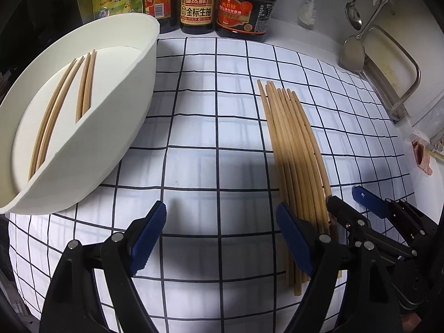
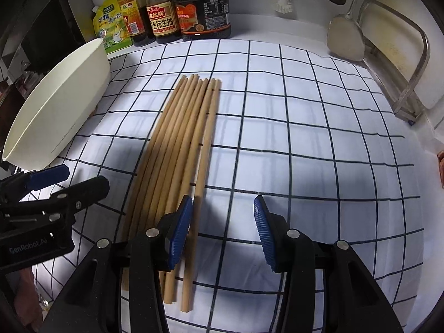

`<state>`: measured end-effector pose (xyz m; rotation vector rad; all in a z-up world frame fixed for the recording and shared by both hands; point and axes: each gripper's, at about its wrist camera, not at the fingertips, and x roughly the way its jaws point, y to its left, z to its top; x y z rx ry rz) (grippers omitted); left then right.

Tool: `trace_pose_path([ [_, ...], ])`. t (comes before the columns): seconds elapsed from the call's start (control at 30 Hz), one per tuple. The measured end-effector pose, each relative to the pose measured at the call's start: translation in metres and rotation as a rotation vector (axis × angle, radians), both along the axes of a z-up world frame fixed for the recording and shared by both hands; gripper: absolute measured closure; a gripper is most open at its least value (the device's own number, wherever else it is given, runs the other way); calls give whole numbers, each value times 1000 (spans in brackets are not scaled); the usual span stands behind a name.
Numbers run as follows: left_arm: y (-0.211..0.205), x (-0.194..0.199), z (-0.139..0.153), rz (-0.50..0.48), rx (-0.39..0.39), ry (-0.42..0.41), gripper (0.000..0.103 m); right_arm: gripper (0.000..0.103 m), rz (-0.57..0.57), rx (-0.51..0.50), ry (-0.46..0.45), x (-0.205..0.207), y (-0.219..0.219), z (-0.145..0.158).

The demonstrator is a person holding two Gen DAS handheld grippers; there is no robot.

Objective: Organize utensils
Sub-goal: 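Move both tools back over the remaining chopsticks on the mat, then grasp a chopstick with the left tool while the right tool grasps another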

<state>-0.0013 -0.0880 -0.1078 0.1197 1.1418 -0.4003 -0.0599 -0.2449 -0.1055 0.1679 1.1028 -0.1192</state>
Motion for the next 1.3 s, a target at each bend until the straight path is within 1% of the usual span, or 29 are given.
trace_pose_path([
  [0.13,-5,0,-4,-6,-1,4,23,59,-2,-26,-2,0,-3,-2],
  [0.33,-15,0,-11,-17,9,13,23,59,-18,-38,-14,0,-15,-2],
  [0.6,-24,3,-15,-20,29,7,23,59,-40,-30,-23,-4,-32,-3],
  [0.73,-26,3,-16,-11,41,-4,21,59,-40,-26,-27,-4,-33,-3],
  [0.87,-28,5,-18,7,75,-14,17,59,-25,-40,-31,-3,-30,-3],
  [0.97,-30,6,-19,8,110,-21,19,59,-18,-43,-34,-1,-30,-3],
  [1.17,-32,13,-19,21,121,-31,17,59,1,-68,-42,3,-28,-5],
  [1.3,-35,16,-18,27,119,-41,17,59,11,-85,-61,8,-28,-5],
])
